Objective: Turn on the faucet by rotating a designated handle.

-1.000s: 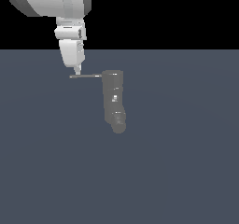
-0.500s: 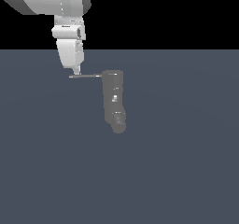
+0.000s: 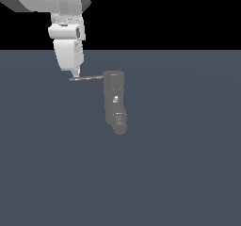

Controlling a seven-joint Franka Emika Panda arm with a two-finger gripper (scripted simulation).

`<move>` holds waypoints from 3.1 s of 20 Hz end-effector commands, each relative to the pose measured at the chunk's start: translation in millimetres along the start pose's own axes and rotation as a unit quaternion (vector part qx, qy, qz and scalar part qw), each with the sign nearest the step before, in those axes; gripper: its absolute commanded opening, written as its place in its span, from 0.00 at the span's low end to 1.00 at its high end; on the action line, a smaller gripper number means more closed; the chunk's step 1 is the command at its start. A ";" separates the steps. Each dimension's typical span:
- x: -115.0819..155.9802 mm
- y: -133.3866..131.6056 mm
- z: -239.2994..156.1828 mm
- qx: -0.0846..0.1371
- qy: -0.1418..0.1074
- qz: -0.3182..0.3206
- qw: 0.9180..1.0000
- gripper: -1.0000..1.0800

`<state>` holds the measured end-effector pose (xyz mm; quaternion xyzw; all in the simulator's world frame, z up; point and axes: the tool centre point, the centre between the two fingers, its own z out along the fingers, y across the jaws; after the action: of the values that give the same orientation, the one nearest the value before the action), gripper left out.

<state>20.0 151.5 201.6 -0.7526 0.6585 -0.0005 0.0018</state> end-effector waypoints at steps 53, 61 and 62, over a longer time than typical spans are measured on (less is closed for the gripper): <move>78.3 123.3 -0.7 0.000 0.000 -0.003 1.000 0.00; 127.1 123.7 -0.7 -0.001 0.001 -0.001 1.000 0.00; 133.0 123.7 -0.7 -0.001 0.001 -0.001 1.000 0.00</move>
<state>-87.0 22.5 201.7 -0.7598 0.6502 0.0005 0.0005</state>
